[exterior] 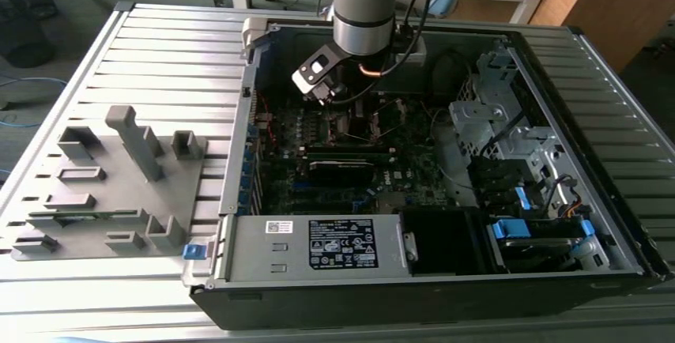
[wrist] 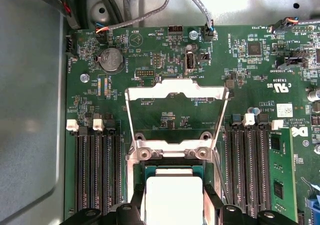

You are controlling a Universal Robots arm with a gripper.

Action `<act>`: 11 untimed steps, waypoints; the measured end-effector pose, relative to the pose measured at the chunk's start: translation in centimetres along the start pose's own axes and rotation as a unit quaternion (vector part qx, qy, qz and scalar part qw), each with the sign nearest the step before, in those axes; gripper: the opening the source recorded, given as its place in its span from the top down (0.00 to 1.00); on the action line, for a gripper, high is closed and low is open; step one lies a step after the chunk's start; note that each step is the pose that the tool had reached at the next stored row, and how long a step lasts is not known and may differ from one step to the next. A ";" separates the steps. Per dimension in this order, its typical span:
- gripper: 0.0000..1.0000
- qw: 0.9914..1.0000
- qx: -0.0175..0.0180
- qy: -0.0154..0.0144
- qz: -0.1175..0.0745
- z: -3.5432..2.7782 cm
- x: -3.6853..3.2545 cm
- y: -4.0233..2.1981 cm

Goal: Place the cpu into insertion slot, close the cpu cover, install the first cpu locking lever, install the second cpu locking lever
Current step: 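Place the cpu into insertion slot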

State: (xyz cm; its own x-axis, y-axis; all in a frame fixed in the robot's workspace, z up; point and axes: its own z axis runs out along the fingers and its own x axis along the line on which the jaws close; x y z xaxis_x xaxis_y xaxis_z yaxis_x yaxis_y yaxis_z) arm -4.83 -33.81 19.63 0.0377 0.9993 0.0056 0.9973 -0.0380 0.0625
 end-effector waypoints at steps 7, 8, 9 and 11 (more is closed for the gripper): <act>0.46 1.000 0.000 0.000 0.000 0.10 0.00 0.00; 0.46 1.000 0.000 0.000 0.000 0.12 0.00 0.00; 0.46 1.000 0.000 0.000 0.000 0.15 0.00 0.00; 0.46 1.000 0.000 0.000 0.000 0.18 0.00 -0.01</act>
State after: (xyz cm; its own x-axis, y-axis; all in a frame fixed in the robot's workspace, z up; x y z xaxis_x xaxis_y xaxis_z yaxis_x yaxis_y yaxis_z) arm -4.82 -33.81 19.44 0.0376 0.9993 0.0056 0.9974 -0.0379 0.0618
